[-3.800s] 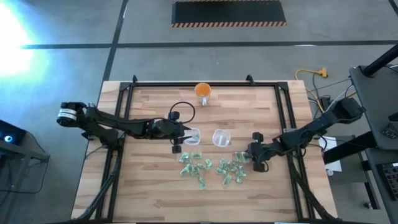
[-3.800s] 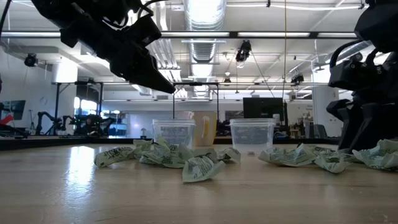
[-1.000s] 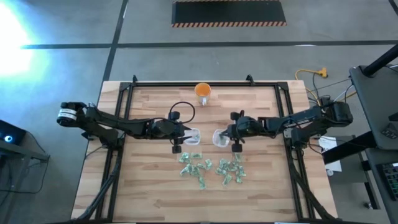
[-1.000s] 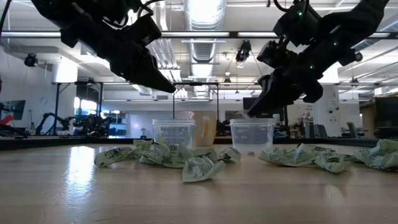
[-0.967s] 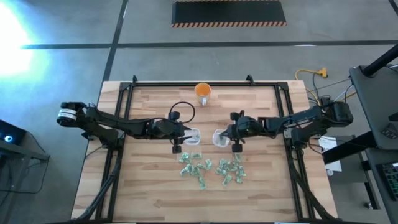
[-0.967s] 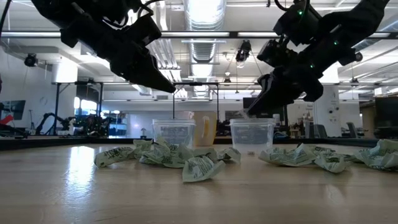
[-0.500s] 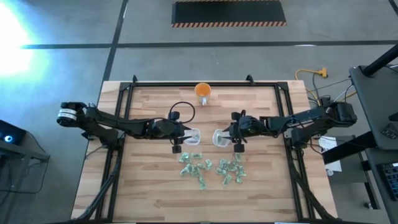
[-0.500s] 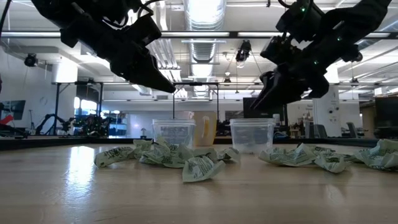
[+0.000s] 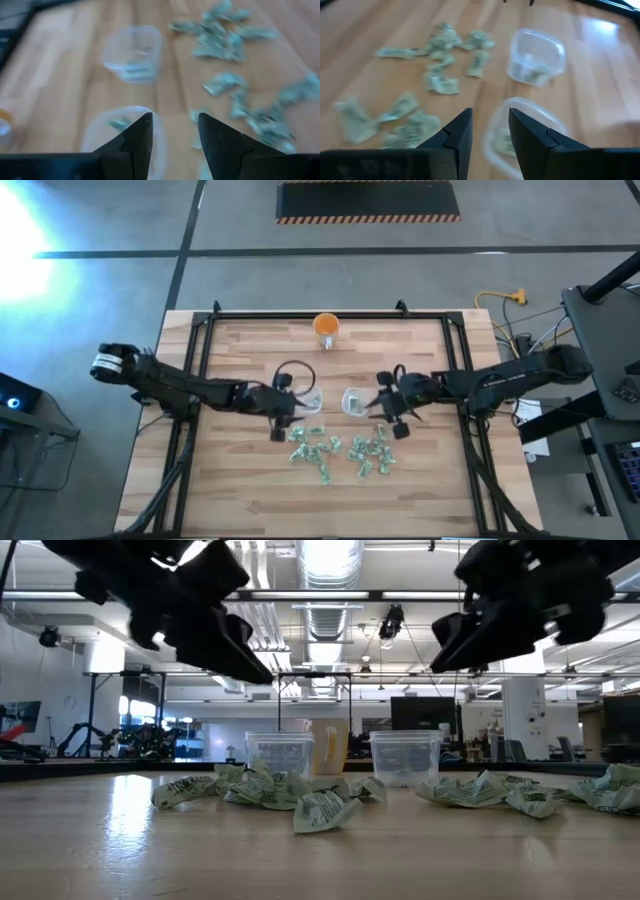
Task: Pick and place Stevia / Truvia into bins
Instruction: Put the green stevia packet into the left transparent container
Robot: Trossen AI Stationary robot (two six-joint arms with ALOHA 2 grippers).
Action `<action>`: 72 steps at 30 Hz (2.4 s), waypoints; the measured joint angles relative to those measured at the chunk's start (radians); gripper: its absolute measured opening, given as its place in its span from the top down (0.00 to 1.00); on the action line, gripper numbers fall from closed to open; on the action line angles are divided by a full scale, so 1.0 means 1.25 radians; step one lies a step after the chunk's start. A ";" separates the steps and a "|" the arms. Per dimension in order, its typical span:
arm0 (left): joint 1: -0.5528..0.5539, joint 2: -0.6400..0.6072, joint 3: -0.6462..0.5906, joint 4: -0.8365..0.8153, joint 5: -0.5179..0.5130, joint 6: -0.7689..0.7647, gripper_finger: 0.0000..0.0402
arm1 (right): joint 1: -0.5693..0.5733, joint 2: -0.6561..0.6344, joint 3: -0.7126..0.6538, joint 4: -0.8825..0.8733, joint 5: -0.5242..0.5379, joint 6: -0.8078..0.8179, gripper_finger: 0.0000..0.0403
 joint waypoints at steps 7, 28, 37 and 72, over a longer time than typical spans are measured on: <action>-0.106 0.004 0.006 -0.030 -0.095 -0.005 0.65 | 0.113 -0.008 -0.004 -0.014 0.120 0.012 0.75; -0.214 -0.002 0.038 -0.077 -0.122 -0.024 0.65 | 0.271 -0.089 0.011 -0.095 0.254 0.108 0.83; -0.214 -0.002 0.038 -0.016 -0.098 0.015 0.65 | 0.271 -0.101 -0.024 0.088 0.009 -0.037 0.83; -0.199 0.142 0.043 -0.125 -0.185 -0.179 0.65 | 0.271 -0.127 0.007 -0.265 0.354 0.303 0.83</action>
